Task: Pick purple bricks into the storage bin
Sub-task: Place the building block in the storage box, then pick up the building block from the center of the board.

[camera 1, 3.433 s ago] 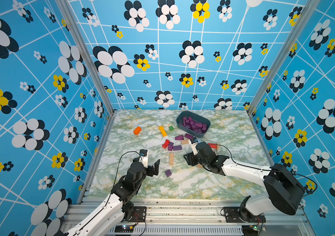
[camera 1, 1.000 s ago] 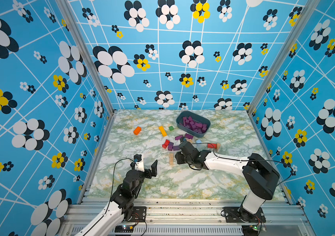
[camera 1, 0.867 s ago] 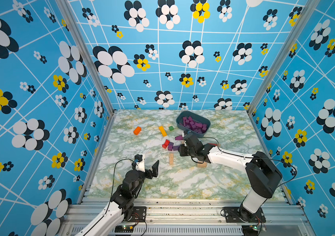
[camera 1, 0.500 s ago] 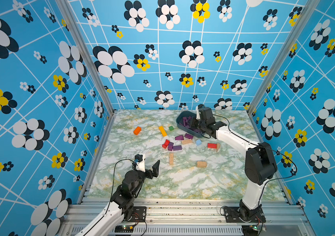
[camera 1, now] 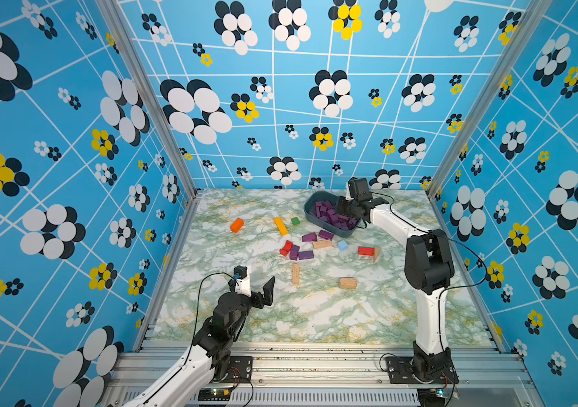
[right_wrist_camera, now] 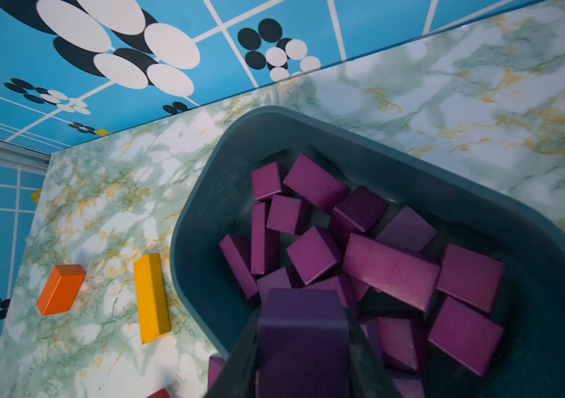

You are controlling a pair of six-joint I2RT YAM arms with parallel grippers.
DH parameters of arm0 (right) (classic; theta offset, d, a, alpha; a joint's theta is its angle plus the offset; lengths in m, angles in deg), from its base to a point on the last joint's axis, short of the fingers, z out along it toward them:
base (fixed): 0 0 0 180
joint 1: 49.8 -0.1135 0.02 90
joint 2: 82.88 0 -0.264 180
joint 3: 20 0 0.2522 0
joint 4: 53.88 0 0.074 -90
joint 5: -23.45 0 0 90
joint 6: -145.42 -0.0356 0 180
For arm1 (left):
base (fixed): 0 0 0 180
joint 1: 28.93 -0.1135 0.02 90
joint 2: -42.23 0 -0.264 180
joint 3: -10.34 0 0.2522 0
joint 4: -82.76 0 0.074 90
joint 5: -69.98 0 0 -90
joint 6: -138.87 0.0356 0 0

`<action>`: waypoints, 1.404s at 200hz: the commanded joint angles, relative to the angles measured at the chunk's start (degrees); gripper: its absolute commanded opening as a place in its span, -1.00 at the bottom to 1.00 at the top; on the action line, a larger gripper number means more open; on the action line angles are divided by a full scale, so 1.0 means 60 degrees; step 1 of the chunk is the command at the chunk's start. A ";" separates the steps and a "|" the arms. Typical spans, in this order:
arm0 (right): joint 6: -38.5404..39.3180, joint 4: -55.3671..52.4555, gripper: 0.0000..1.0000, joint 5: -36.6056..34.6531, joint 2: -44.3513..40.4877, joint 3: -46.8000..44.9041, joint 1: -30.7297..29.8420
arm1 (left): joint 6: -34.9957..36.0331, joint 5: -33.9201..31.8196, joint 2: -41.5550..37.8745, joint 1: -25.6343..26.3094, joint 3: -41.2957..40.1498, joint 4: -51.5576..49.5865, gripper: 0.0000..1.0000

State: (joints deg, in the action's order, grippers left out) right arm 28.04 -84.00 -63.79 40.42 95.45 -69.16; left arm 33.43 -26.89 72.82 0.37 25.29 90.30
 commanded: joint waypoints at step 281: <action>0.0190 0.5429 0.98 0.3383 -0.9594 -1.1571 -0.0066 | -0.1298 0.1240 0.5620 -0.0070 0.4745 -0.2553 0.99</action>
State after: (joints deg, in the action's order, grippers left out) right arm 33.97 -60.31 -47.28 -15.95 29.66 -69.18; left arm 25.34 -22.96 100.25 0.28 48.00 79.07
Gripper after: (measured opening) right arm 0.991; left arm 0.995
